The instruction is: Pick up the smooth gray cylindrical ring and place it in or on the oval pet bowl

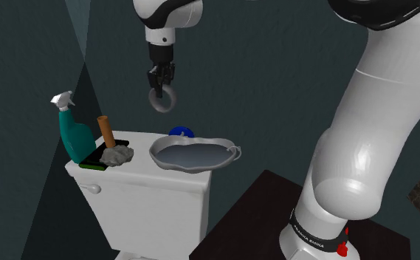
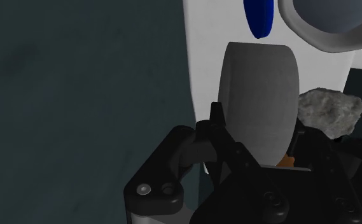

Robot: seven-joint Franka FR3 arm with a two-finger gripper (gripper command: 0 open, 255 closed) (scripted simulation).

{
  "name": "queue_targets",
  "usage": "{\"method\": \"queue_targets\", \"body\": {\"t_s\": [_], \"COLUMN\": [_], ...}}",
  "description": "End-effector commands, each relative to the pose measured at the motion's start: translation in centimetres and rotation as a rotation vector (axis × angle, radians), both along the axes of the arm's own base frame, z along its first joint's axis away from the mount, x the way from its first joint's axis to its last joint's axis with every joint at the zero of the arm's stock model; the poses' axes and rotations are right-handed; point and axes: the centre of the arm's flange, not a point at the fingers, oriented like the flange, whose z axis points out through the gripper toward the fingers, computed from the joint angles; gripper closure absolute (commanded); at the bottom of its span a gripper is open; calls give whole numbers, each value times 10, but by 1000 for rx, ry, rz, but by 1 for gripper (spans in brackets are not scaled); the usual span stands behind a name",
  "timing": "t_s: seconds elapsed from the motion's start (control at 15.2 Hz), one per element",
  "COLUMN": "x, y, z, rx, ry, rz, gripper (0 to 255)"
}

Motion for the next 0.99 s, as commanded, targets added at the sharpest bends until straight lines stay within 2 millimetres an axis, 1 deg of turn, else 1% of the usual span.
{"method": "queue_targets", "body": {"t_s": [0.0,0.2,0.92], "x": [0,0,-142], "y": [-1,-1,20], "z": [13,27,47], "rx": [0,0,0], "ry": [-2,-2,-2], "rz": [-1,-1,-1], "gripper": [255,255,255]}}
